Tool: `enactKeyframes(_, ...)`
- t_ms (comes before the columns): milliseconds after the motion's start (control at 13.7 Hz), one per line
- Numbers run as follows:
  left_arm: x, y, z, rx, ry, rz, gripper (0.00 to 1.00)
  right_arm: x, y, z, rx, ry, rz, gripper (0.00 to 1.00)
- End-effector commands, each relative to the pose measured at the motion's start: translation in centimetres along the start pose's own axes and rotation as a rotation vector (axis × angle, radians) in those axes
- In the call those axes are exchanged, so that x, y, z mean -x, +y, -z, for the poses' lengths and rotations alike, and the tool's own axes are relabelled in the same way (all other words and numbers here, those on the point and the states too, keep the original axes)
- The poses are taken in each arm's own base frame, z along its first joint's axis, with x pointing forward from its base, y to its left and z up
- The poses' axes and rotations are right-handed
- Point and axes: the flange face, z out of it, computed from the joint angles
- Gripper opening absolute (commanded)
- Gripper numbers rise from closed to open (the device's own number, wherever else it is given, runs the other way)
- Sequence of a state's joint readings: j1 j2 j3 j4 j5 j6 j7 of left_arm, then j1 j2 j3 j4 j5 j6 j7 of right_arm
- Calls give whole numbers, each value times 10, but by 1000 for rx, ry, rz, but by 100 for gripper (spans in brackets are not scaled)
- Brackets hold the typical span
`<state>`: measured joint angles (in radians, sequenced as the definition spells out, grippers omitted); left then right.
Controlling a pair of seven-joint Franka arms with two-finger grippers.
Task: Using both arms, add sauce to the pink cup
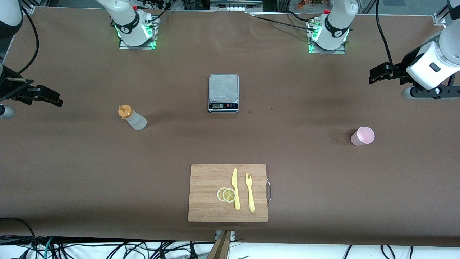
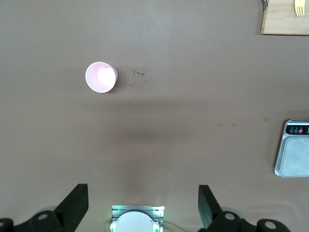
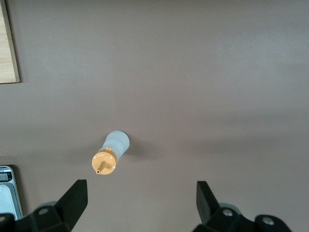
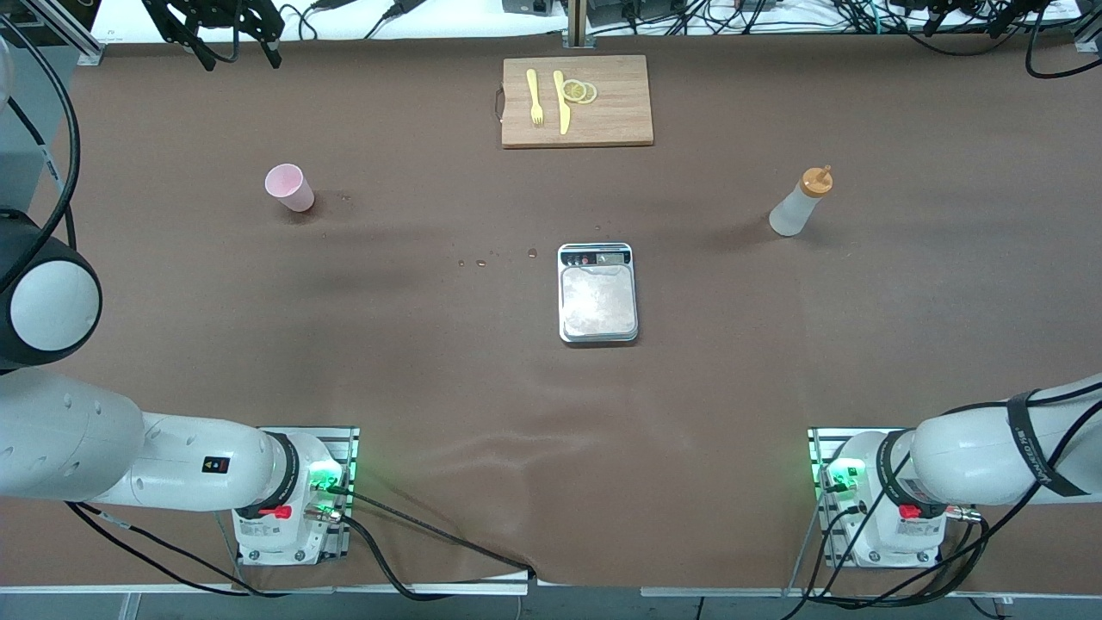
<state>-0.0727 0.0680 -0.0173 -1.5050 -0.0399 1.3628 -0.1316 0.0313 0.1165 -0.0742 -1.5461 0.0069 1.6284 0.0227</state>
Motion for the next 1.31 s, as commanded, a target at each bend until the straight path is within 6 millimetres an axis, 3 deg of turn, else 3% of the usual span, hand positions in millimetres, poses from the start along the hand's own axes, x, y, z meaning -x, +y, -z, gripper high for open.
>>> enactKeyframes(0,3,1,-1,9,-10,10,100,1,0,0,-7,3,11,100)
enactKeyframes(1239,-4,14,-2,2,-9,-12,100,1,0,0,-9,3,13,100)
